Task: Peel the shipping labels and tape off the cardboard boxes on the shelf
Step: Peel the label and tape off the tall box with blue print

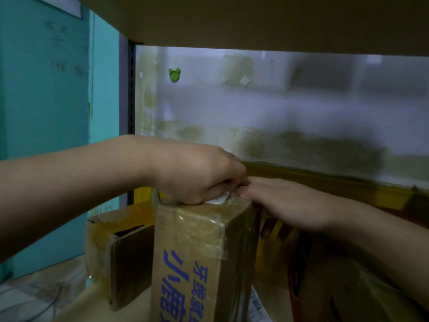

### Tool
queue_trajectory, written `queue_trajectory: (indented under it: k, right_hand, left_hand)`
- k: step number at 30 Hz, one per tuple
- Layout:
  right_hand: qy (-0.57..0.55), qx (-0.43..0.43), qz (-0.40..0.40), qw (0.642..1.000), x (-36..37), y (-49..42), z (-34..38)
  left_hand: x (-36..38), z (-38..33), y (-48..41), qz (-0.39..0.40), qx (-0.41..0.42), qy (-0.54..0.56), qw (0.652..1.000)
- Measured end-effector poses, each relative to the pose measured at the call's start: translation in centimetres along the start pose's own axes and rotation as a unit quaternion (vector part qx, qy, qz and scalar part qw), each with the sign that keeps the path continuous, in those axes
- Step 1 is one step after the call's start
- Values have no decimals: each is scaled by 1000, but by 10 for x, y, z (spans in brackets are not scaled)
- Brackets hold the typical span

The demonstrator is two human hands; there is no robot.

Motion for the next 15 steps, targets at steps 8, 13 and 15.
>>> queue_trajectory:
  k: [8, 13, 15]
  right_hand:
    - [-45, 40, -36, 998, -1, -2, -2]
    - [-55, 53, -27, 997, 1, 0, -5]
    - [-48, 51, -25, 997, 1, 1, -5]
  left_hand:
    - [1, 2, 5, -9, -41, 4, 999]
    - [0, 5, 7, -32, -53, 24, 998]
    - [-1, 6, 10, -43, -54, 40, 997]
Point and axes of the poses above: each hand's wrist, its own y-axis away from the middle knuckle, its own x-axis out of the palm, z = x × y, the point moved 1 cm from there along -y, towards the middle knuckle, and after that the axes turned 7 degrees about x, right-handed, at the moved point
